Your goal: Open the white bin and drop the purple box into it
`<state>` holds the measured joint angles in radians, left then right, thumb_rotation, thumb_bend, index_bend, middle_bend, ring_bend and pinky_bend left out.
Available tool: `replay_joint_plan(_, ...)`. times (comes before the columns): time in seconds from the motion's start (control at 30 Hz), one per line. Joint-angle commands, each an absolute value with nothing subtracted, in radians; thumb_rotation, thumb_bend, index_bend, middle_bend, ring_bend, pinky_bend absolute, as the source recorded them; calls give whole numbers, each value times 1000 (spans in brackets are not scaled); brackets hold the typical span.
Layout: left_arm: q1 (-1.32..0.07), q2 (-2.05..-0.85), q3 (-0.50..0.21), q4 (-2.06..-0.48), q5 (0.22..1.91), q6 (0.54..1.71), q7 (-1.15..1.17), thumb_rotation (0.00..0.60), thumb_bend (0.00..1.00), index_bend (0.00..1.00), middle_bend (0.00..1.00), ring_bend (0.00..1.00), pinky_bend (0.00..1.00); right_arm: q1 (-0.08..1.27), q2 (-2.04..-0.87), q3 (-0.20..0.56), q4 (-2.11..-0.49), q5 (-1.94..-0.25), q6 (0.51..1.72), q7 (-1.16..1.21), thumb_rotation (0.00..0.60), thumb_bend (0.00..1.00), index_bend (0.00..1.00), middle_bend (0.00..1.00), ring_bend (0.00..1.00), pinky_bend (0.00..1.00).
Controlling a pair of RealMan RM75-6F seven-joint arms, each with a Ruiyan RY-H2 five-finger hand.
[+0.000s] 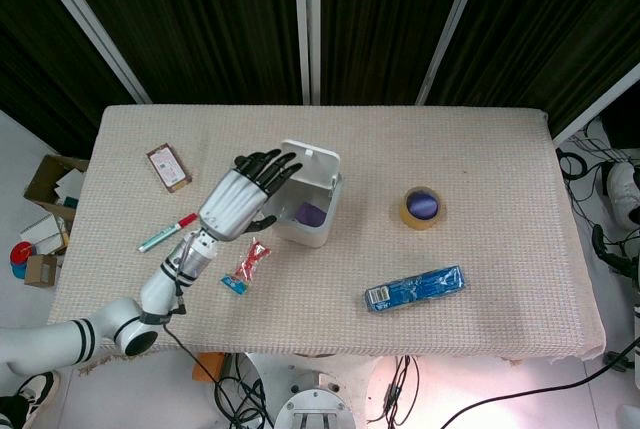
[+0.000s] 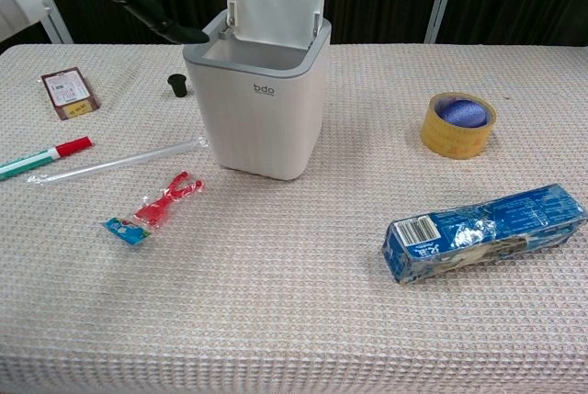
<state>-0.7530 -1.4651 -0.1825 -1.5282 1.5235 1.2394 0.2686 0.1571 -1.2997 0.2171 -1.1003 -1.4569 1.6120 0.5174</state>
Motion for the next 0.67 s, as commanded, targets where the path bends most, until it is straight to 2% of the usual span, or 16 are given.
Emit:
replay_joint_plan(0.03, -600, -1335, -80, -1672, 1499, 1340, 402, 600, 135, 105, 99, 99, 230, 147, -1307, 207, -1093, -1463, 1620, 511, 600, 364, 0, 0, 0, 0)
replay_joint_plan(0.17, -421, -1240, 48, -1762, 1495, 1474, 454, 597, 127, 124, 102, 99, 233, 118, -1329, 174, -1056, -1468, 1624, 493, 600, 359, 0, 0, 0, 0)
replay_joint_plan(0.23, -351, -1231, 92, -1730, 1531, 1548, 413, 556, 123, 124, 109, 99, 234, 104, -1335, 155, -1040, -1469, 1618, 473, 600, 351, 0, 0, 0, 0)
replay_joint_plan(0.3, -281, -1234, 134, -1663, 1567, 1615, 359, 491, 119, 124, 114, 99, 233, 83, -1337, 129, -1030, -1468, 1605, 432, 600, 345, 0, 0, 0, 0)
replay_joint_plan(0.37, -222, -1248, 163, -1592, 1574, 1655, 313, 460, 119, 124, 119, 96, 232, 58, -1332, 105, -1028, -1459, 1586, 376, 600, 338, 0, 0, 0, 0)
replay_joint_plan(0.53, -129, -1302, 164, -1433, 1559, 1715, 167, 439, 118, 125, 120, 87, 230, 16, -1316, 73, -1052, -1423, 1535, 291, 600, 327, 0, 0, 0, 0)
replay_joint_plan(0.67, -99, -1339, 151, -1339, 1552, 1704, 30, 422, 118, 127, 120, 87, 229, 21, -1317, 60, -1046, -1432, 1491, 328, 600, 333, 0, 0, 0, 0)
